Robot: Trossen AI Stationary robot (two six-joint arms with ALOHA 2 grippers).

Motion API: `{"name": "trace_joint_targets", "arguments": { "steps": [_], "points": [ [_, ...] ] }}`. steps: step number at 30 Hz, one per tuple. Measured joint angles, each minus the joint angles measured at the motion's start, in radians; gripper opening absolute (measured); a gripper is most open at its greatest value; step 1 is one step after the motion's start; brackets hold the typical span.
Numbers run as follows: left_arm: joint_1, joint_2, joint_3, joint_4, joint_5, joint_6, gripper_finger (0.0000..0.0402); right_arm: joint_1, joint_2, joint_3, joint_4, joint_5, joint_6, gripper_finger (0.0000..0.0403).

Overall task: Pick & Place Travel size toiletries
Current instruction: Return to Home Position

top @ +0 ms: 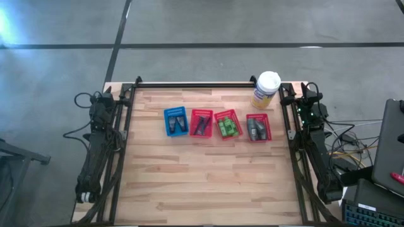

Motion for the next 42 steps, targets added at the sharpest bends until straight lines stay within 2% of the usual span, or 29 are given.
{"name": "trace_joint_targets", "arguments": {
  "steps": [25, 42],
  "points": [
    [0.000, 0.000, 0.000, 0.000, 0.000, 0.000, 0.0284, 0.000, 0.000, 0.000, 0.000, 0.000, 0.000, 0.0359],
    [0.000, 0.000, 0.000, 0.000, 0.000, 0.000, 0.0284, 0.000, 0.000, 0.000, 0.000, 0.000, 0.000, 0.0325]
  ]
}}
